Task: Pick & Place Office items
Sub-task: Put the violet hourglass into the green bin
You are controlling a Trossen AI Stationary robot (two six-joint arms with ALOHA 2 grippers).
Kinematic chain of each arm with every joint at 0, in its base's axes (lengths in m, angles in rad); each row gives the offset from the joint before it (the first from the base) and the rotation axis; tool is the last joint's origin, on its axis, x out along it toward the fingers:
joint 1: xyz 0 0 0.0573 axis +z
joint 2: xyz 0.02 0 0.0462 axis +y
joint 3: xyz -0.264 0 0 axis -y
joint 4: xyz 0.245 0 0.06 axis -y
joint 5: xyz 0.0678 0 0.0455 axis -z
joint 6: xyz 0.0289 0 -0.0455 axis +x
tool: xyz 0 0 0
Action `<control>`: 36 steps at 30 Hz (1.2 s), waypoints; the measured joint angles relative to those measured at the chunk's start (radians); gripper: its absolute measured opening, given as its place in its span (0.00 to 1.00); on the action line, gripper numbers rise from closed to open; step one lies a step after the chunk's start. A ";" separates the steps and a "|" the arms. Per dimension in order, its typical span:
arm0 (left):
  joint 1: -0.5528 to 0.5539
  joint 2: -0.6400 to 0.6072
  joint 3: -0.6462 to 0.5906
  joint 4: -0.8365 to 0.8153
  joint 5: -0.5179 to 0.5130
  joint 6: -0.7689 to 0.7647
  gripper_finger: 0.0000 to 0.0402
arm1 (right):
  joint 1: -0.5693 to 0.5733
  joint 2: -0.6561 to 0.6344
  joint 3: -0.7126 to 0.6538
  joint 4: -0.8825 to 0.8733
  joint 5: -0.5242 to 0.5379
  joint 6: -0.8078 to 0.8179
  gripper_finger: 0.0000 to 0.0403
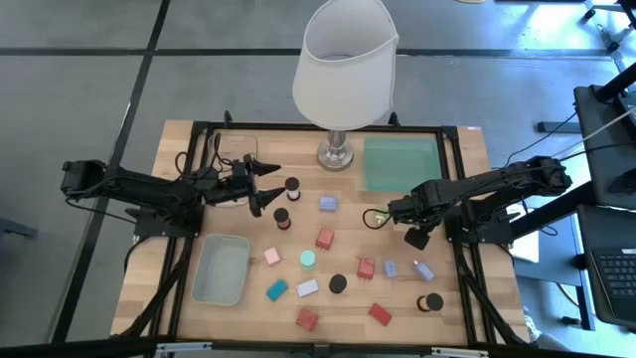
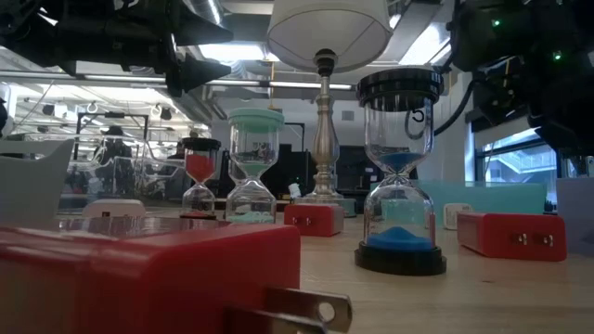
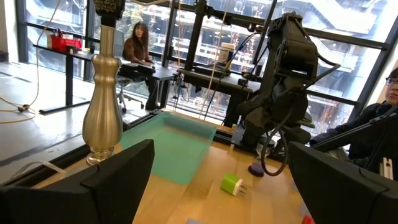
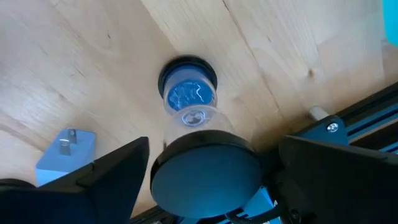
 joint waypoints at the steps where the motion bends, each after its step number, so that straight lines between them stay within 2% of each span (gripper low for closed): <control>1: 0.000 0.000 0.000 0.000 0.000 0.000 0.90 | 0.000 0.000 0.000 0.000 0.000 0.000 0.86; 9: 0.000 0.000 0.000 0.000 0.000 0.000 0.90 | 0.000 0.000 0.000 -0.001 -0.003 -0.016 0.53; 10: 0.000 0.000 0.000 0.000 0.000 0.000 0.90 | 0.000 0.000 0.000 -0.002 -0.003 -0.026 0.52; 15: 0.000 0.000 0.000 0.000 0.000 0.000 0.90 | 0.000 0.000 0.008 -0.008 -0.003 -0.069 0.52; 19: 0.000 0.000 0.000 0.000 0.000 0.000 0.90 | 0.000 0.000 0.072 -0.040 0.001 -0.103 0.52; 22: 0.000 0.000 0.000 0.000 -0.001 0.000 0.90 | 0.000 0.000 0.170 -0.077 0.062 -0.130 0.52; 30: 0.000 0.000 0.000 0.000 -0.004 -0.001 0.90 | -0.049 0.000 0.439 -0.119 0.336 -0.286 0.52; 36: 0.000 0.000 0.000 0.000 -0.004 -0.002 0.90 | -0.210 0.001 0.479 -0.124 0.372 -0.390 0.54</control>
